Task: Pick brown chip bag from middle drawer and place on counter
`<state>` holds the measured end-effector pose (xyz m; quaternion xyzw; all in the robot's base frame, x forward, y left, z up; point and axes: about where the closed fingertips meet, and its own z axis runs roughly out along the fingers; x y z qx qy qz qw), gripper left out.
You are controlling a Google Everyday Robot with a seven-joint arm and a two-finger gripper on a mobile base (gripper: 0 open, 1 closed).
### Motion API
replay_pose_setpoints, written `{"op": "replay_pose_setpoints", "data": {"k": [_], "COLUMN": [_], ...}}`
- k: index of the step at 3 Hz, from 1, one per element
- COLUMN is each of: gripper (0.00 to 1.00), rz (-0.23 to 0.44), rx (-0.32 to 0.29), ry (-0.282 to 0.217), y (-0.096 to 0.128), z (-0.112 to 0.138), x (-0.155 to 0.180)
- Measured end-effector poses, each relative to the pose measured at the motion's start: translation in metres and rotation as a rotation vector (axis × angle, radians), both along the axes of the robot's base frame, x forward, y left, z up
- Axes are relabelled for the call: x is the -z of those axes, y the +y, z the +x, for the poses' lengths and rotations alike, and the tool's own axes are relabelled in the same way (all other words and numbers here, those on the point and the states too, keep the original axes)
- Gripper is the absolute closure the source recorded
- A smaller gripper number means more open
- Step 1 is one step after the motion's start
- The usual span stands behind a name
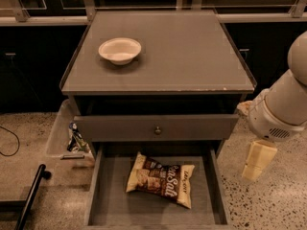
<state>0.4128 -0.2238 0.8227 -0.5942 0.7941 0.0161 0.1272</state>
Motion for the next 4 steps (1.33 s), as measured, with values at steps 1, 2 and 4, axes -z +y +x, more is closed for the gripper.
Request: {"op": "replay_pose_setpoints", "data": {"k": [1, 2, 4], "gripper": [0.0, 0.0, 0.0], "rz": [0.0, 0.068, 0.28], "rx": [0.0, -0.007, 0.02], "ry": [0.0, 0.013, 0.01], "y": [0.0, 0.013, 0.048], "z": [0.0, 0.006, 0.057], "x": [0.0, 0.027, 0.108]}}
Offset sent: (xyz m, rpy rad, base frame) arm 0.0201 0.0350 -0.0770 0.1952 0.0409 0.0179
